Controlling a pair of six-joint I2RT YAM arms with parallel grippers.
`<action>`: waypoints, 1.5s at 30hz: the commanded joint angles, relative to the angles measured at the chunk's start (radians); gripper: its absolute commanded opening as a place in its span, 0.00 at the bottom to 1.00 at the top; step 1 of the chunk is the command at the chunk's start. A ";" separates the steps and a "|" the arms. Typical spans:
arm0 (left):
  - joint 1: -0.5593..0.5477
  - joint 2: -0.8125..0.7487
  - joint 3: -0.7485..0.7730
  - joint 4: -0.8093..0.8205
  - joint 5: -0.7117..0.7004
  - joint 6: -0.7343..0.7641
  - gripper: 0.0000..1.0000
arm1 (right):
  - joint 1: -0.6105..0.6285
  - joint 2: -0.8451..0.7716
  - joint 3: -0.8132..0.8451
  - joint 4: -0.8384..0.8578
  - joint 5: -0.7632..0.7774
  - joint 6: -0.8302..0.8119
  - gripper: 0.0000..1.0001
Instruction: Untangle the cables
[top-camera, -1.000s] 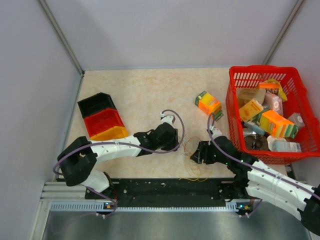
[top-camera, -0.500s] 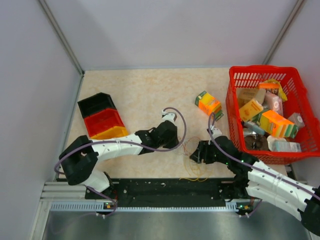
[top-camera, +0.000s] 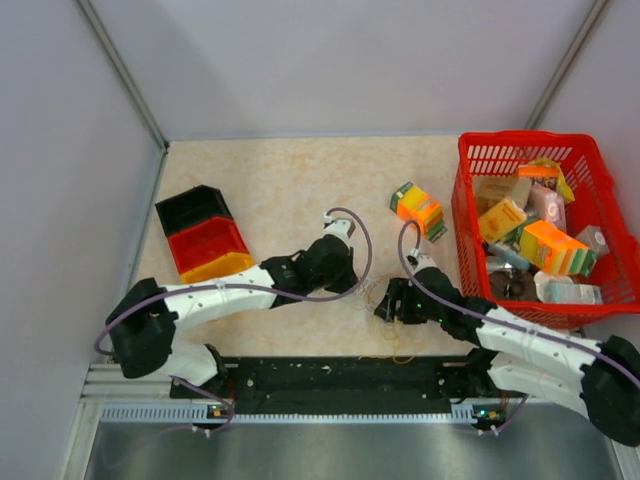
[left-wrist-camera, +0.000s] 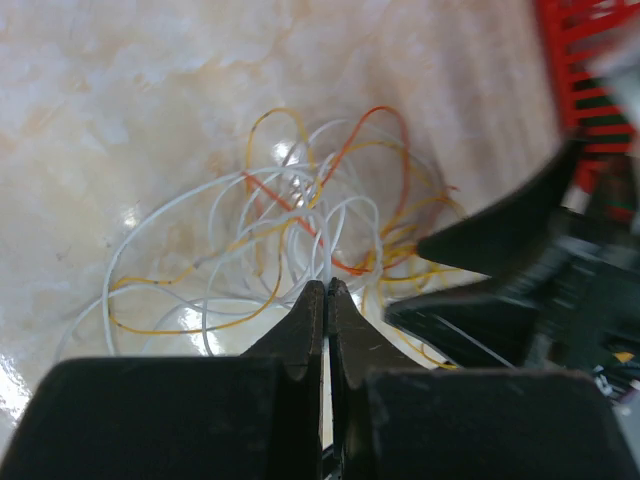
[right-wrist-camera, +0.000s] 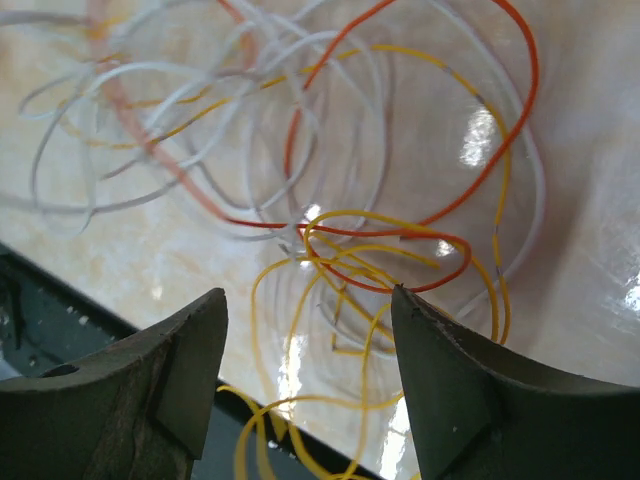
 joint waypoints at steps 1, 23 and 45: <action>-0.004 -0.166 0.054 0.060 0.100 0.080 0.00 | -0.005 0.178 0.098 0.083 0.121 0.045 0.67; -0.004 -0.552 0.713 -0.328 -0.047 0.300 0.00 | -0.116 0.356 0.254 0.056 0.299 -0.119 0.50; -0.004 -0.380 0.825 -0.302 -0.177 0.235 0.00 | -0.018 0.055 0.431 0.286 -0.175 -0.190 0.97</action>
